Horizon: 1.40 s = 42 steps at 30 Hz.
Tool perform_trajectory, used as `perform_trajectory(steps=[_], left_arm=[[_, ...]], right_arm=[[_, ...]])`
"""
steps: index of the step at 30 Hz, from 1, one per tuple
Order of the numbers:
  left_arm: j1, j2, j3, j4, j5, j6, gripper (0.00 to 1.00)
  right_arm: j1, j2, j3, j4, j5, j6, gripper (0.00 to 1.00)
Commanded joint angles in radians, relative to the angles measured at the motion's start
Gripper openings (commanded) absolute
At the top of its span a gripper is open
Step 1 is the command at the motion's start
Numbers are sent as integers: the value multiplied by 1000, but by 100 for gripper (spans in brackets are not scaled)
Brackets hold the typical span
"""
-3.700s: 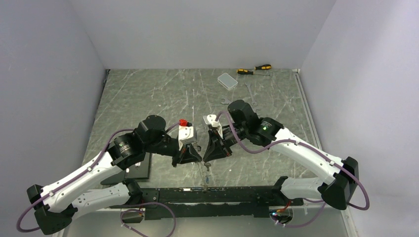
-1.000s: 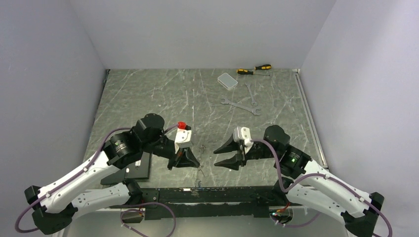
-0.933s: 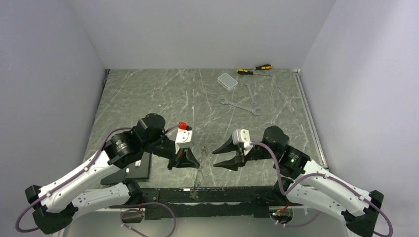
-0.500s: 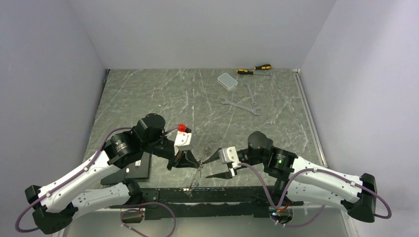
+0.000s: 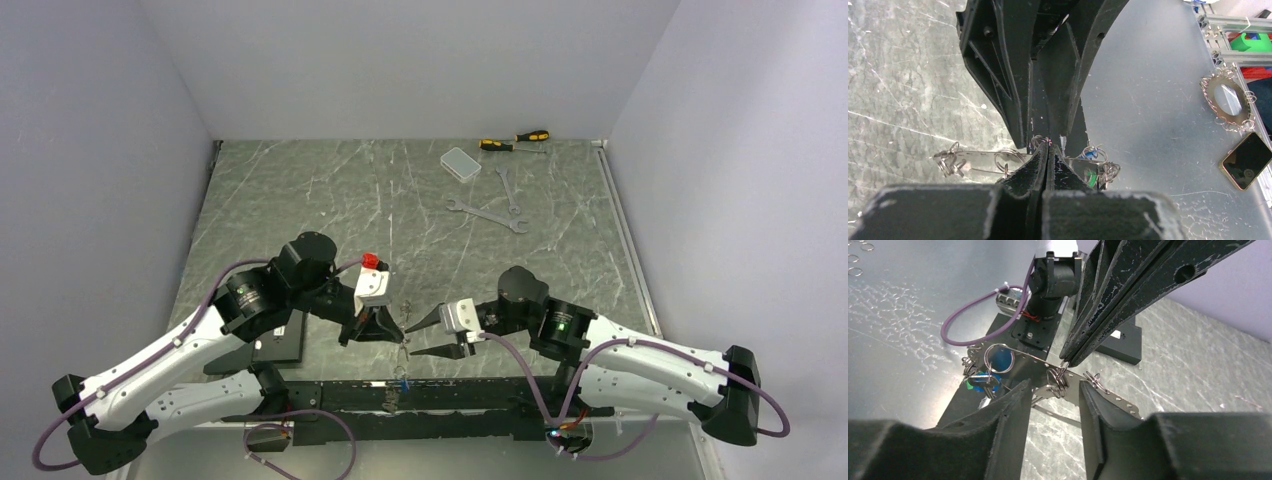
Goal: Put the keys on the keyring
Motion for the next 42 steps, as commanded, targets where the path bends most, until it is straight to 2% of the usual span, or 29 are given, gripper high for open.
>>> perform_trajectory(steps=[1,4,10,15,21,35,42], left_arm=[[7,-19,6,60,52,13,0],[9,-17,6,60,55,13,0],[13,-17,6,62,58,12,0],[15,-13,5,64,62,10,0],[17,-6,8,67,71,9,0],[24,-1,8,64,89,11,0],[26,-14,2,72,95,6,0]], right_arm=[[16,29,24,52,1,-1,40],[25,40,23,60,5,-3,32],[32,42,25,55,22,-9,23],[31,45,31,57,25,-7,22],[32,54,41,41,17,-15,1],[32,-3,34,49,119,42,0],[18,-34,-9,127,167,154,0]])
